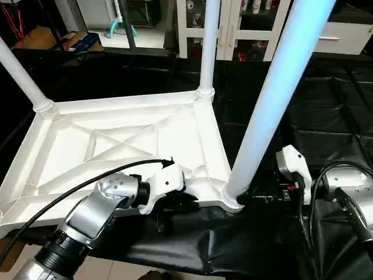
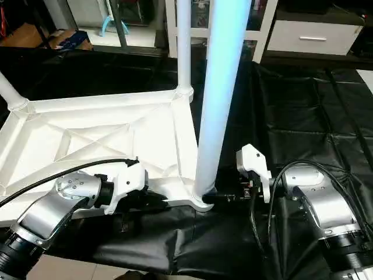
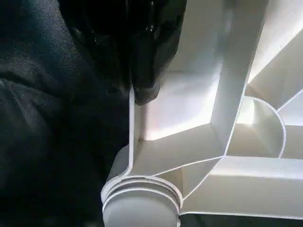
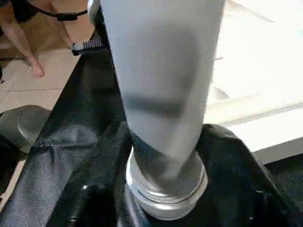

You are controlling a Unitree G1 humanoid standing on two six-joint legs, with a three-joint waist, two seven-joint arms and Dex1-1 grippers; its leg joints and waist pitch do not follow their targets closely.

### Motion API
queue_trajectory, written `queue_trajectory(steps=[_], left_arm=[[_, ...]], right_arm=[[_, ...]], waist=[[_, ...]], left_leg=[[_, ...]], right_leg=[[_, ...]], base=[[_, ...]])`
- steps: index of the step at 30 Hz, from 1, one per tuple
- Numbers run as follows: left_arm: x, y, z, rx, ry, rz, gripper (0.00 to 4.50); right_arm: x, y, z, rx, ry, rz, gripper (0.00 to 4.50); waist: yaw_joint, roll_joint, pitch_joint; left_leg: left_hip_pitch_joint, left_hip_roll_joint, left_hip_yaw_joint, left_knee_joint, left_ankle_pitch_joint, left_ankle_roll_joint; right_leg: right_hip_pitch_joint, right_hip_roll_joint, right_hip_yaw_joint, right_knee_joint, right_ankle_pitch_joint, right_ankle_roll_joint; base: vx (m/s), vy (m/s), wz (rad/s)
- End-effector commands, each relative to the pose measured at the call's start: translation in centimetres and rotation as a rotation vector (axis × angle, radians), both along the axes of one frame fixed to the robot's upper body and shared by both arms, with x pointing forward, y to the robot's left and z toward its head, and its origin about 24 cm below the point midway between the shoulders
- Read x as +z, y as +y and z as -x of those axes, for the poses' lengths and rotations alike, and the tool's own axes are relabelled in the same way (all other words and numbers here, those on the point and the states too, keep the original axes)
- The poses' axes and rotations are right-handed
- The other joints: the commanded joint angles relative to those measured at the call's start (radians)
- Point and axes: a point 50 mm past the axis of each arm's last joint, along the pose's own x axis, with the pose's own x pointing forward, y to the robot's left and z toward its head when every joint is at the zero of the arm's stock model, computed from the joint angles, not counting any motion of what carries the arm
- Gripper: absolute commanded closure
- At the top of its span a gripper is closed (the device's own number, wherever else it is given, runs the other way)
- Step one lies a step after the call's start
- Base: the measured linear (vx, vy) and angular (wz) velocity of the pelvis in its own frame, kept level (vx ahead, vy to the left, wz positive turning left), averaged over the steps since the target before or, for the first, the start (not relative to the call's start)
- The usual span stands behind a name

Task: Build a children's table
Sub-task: Rotate leg to tighten

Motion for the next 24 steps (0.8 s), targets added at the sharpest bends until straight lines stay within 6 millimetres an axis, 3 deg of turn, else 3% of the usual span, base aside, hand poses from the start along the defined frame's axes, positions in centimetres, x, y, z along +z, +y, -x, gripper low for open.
queue_trajectory(steps=[1, 7, 9, 12, 13, 15, 16, 20, 21, 22, 24], left_arm=[[-1.5, 0.3, 0.7, 0.0, 0.067, -0.053, 4.5], [-1.5, -0.1, 0.3, 0.025, 0.048, -0.046, 4.5], [-1.5, -0.5, -0.8, 0.101, -0.007, -0.044, 4.5], [-1.4, -1.5, -2.5, 0.217, -0.063, -0.041, 4.5], [-1.3, -2.3, -3.2, 0.254, -0.071, -0.035, 4.5], [-1.1, -3.4, -3.8, 0.293, -0.082, -0.028, 4.5], [-0.9, -4.0, -4.2, 0.317, -0.092, -0.024, 4.5], [-0.5, -5.8, -5.5, 0.406, -0.146, -0.01, 4.5], [-0.3, -6.4, -5.9, 0.432, -0.16, 0.003, 4.5], [-0.3, -6.6, -5.9, 0.439, -0.164, 0.007, 4.5], [-0.3, -7.1, -6.0, 0.432, -0.167, 0.008, 4.5]], right_arm=[[-0.2, 0.6, 0.3, 0.048, 0.028, -0.028, 2.48], [-0.8, 0.6, -0.6, -0.129, 0.019, -0.086, 2.59], [-1.4, 0.8, -1.3, -0.249, 0.002, -0.11, 2.61], [-2.3, 1.2, -2.4, -0.463, -0.022, -0.118, 2.61], [-2.8, 1.4, -3.1, -0.618, -0.031, -0.121, 2.62], [-3.5, 1.5, -3.6, -0.805, -0.026, -0.123, 2.62], [-4.0, 1.5, -3.7, -0.905, -0.014, -0.12, 2.62], [-5.0, 2.8, -3.1, -1.03, -0.048, -0.09, 2.62], [-5.2, 3.6, -2.8, -1.055, -0.05, -0.1, 2.62], [-5.2, 3.8, -2.7, -1.063, -0.05, -0.104, 2.62], [-5.0, 5.0, -2.4, -1.006, -0.079, -0.108, 2.62]], waist=[[-0.001, -0.02, -0.061], [-0.004, -0.021, -0.058], [-0.01, -0.02, -0.054], [-0.019, -0.022, -0.051], [-0.023, -0.024, -0.049], [-0.035, -0.022, -0.048], [-0.039, -0.022, -0.049], [-0.041, -0.02, -0.045], [-0.04, -0.016, -0.045], [-0.038, -0.019, -0.045], [-0.034, -0.017, -0.044]], left_leg=[[0.029, 0.094, -0.047, -0.075, -0.143, 0.124], [0.029, 0.093, -0.048, -0.081, -0.186, 0.099], [0.03, 0.091, -0.051, -0.083, -0.23, 0.072], [0.035, 0.087, -0.053, -0.088, -0.303, 0.016], [0.029, 0.086, -0.057, -0.092, -0.312, 0.0], [0.032, 0.083, -0.059, -0.095, -0.353, -0.026], [0.028, 0.082, -0.062, -0.098, -0.357, -0.036], [0.037, 0.08, -0.059, -0.098, -0.409, -0.046], [0.04, 0.079, -0.058, -0.099, -0.419, -0.049], [0.043, 0.078, -0.057, -0.098, -0.426, -0.05], [0.04, 0.079, -0.062, -0.102, -0.442, -0.045]], right_leg=[[0.033, -0.055, 0.025, -0.039, -0.129, -0.287], [0.03, -0.055, 0.026, -0.046, -0.186, -0.275], [0.027, -0.058, 0.028, -0.054, -0.262, -0.257], [0.019, -0.056, 0.028, -0.065, -0.372, -0.22], [0.02, -0.055, 0.027, -0.065, -0.397, -0.204], [0.012, -0.051, 0.026, -0.069, -0.431, -0.183], [0.015, -0.052, 0.025, -0.069, -0.427, -0.173], [0.003, -0.05, 0.027, -0.084, -0.45, -0.141], [-0.002, -0.049, 0.029, -0.088, -0.459, -0.133], [-0.005, -0.048, 0.029, -0.092, -0.467, -0.127], [-0.002, -0.051, 0.028, -0.092, -0.488, -0.112]], base=[[0.0, 0.0, 0.0], [0.0, 0.0, 0.0], [0.0, 0.0, 0.0], [-0.018, 0.003, -0.01], [-0.053, 0.008, -0.02], [0.0, 0.0, 0.0], [0.0, 0.0, 0.0], [0.0, 0.0, 0.0], [0.0, 0.0, 0.0], [0.0, 0.0, 0.0], [0.0, 0.0, 0.0]])
